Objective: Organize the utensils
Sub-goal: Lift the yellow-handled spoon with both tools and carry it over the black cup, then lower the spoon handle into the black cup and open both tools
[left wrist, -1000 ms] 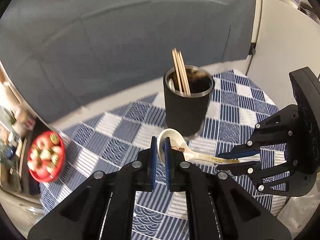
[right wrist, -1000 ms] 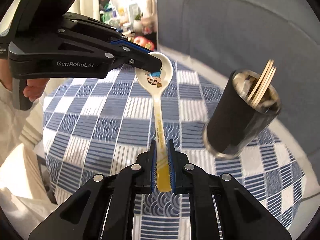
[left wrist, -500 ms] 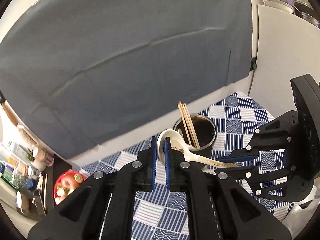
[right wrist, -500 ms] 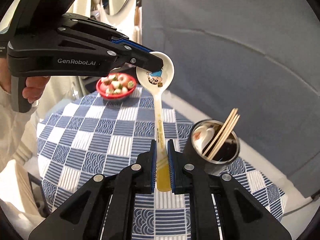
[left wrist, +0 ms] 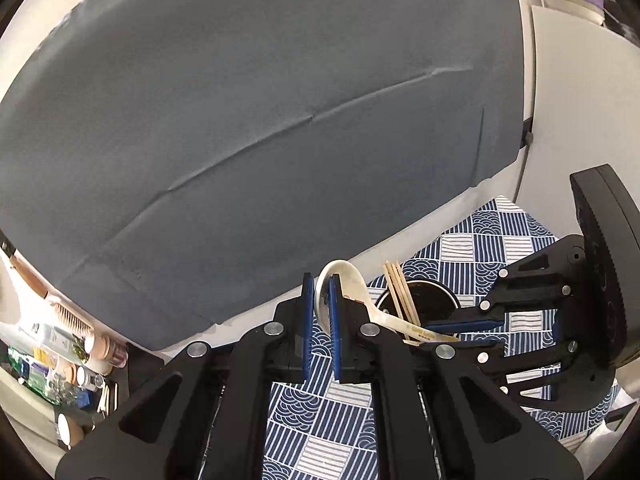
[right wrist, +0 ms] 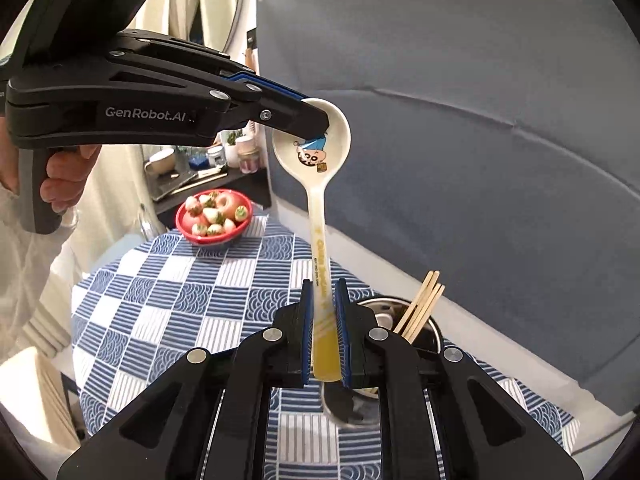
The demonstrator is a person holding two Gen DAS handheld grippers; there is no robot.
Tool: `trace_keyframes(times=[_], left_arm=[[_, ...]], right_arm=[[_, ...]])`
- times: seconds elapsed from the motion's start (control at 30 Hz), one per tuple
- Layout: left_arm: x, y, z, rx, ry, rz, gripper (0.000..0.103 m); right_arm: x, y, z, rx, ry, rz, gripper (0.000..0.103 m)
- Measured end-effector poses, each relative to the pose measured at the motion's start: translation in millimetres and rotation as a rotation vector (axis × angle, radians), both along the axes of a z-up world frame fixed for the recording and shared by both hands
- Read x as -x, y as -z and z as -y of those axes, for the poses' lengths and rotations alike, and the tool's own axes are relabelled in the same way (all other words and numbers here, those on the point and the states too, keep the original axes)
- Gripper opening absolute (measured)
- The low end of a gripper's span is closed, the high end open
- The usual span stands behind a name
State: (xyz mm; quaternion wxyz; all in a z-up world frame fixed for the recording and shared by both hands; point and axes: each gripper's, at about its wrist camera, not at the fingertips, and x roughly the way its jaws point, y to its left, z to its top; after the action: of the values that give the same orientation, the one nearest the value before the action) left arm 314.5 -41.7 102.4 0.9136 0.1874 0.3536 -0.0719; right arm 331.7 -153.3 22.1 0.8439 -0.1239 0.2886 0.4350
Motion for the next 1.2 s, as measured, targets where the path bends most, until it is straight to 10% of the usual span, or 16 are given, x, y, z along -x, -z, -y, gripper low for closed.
trace_keyframes(times=[1.2], left_arm=[[-61.7,114.7,19.5,0.039,0.02,-0.255,0.008]], right_arm=[[-46.0,73.3,10.3,0.101,-0.117,-0.082,0.007]])
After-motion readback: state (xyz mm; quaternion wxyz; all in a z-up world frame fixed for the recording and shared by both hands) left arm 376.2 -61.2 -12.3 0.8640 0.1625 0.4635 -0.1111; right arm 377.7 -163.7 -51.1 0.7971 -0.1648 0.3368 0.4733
